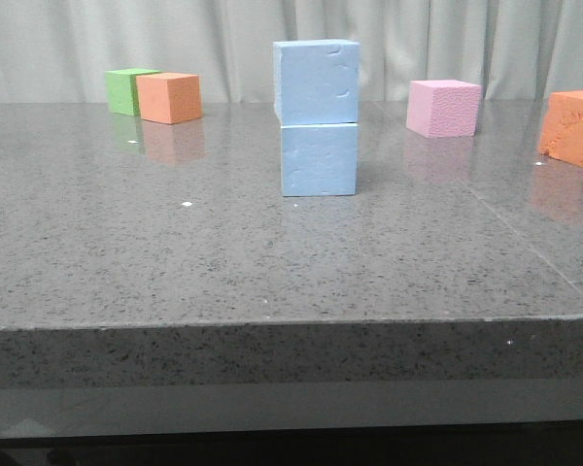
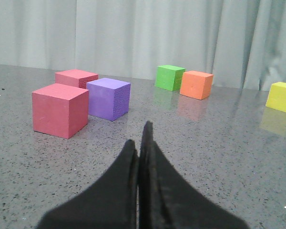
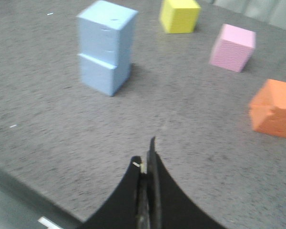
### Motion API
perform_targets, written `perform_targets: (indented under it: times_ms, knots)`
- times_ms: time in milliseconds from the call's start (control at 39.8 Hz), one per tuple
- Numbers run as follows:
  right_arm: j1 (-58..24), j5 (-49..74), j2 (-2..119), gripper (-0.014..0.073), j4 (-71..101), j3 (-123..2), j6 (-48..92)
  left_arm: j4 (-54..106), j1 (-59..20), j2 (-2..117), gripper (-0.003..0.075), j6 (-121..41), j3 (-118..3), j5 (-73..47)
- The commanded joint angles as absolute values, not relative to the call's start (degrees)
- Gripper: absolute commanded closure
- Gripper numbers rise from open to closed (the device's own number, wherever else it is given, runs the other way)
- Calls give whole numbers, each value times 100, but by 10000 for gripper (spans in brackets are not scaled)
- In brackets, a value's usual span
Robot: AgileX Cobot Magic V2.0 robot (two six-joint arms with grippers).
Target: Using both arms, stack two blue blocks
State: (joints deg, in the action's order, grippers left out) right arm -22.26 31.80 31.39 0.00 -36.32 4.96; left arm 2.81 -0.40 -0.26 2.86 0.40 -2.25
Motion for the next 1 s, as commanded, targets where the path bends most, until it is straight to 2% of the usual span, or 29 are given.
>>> perform_targets:
  times_ms: [0,176,276,527,628,979]
  knots:
    - [-1829,1761,2786,662,0,-3076,544,321,-32,-129,741,345,43,239]
    - [-1122,-361,1726,662,352,-1303,539,321,-32,-129,741,345,43,239]
    - [-874,-775,1094,662,398,-600,539,321,-32,-129,741,345,43,239]
    - [-308,-760,119,662,413,134,484,321,-32,-129,741,345,43,239]
    - [-220,-275,-157,660,413,123,484,321,-32,-129,741,345,43,239]
    - [-215,-172,-154,660,413,123,484,321,-32,-129,741,345,43,229]
